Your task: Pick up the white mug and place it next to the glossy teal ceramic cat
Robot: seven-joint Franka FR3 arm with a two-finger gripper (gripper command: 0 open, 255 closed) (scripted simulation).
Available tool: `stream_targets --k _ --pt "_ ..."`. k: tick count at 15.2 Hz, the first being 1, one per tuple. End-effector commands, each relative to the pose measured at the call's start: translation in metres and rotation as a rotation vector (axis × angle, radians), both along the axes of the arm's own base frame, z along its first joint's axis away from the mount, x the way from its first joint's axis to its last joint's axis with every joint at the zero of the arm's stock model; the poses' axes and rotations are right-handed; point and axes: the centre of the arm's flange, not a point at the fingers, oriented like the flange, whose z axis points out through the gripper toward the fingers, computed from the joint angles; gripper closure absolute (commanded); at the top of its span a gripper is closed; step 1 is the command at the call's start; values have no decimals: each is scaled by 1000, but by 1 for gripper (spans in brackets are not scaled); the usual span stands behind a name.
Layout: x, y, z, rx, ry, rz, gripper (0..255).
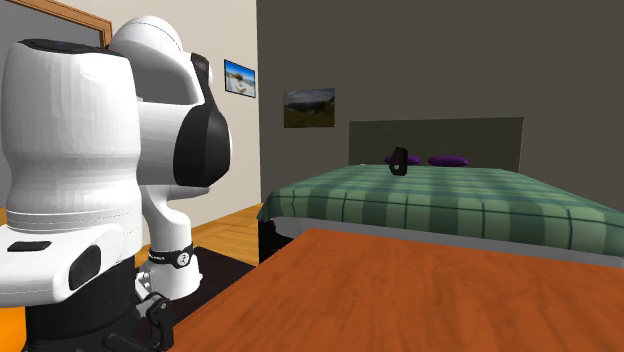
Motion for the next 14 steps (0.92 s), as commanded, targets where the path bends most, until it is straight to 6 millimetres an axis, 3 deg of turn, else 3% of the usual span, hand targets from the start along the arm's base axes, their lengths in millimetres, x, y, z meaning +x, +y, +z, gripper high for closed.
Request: stream_targets --k 1,2,6,14 --pt "0 0 0 0 0 0 0" --pt "0 0 0 0 0 0 0" --pt "1 2 50 0 0 0 0" --pt "1 2 50 0 0 0 0"
